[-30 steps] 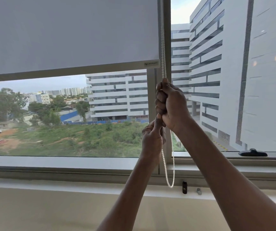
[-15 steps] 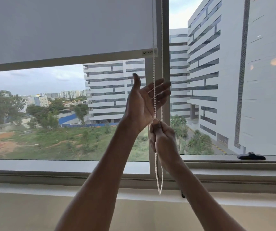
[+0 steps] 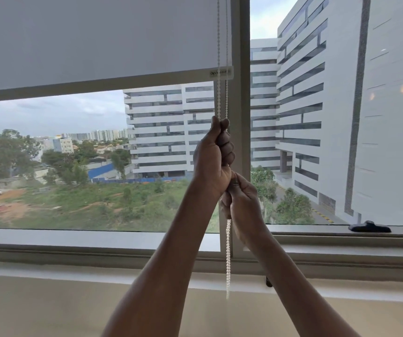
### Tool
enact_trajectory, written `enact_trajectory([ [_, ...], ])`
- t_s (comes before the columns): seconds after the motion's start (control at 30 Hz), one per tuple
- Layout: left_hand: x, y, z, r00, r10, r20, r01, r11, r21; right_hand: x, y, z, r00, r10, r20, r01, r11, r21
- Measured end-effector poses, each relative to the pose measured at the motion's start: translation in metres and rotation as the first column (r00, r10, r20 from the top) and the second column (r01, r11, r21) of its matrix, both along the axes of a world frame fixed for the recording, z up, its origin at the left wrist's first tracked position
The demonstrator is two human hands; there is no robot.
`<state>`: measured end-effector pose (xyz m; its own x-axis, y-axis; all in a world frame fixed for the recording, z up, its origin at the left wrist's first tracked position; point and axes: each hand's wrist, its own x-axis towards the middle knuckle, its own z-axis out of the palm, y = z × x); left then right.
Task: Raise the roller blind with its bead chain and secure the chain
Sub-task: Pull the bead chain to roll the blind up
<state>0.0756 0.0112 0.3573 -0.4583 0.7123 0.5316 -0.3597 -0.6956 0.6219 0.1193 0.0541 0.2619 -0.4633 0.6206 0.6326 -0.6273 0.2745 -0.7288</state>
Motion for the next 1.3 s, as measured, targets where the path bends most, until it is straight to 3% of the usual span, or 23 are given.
enact_trajectory([
  [0.4,0.001,-0.008,-0.012,1.0,0.014,-0.025,-0.013,0.999,0.038,0.018,0.016,-0.003,0.948,0.293,0.123,-0.299,0.954,0.032],
  [0.63,0.001,-0.001,-0.062,0.999,0.033,-0.031,-0.032,0.999,0.021,0.028,0.032,0.035,0.975,0.212,0.069,-0.214,0.977,0.026],
  [0.87,0.018,0.009,-0.099,0.987,0.136,-0.084,-0.144,0.985,-0.098,0.032,0.014,0.097,0.945,0.316,0.087,-0.312,0.948,-0.058],
  [1.03,0.019,0.01,-0.1,0.97,0.183,-0.161,-0.201,0.974,-0.102,0.023,0.01,0.096,0.976,0.216,0.029,-0.21,0.968,-0.14],
  [1.2,0.011,0.012,-0.099,0.905,0.321,-0.279,-0.354,0.932,-0.077,0.017,0.008,0.091,0.965,0.246,-0.09,-0.258,0.955,-0.146],
  [1.3,0.006,0.014,-0.098,0.846,0.382,-0.372,-0.424,0.905,-0.034,0.013,0.006,0.09,0.983,0.152,-0.1,-0.16,0.985,-0.072],
])
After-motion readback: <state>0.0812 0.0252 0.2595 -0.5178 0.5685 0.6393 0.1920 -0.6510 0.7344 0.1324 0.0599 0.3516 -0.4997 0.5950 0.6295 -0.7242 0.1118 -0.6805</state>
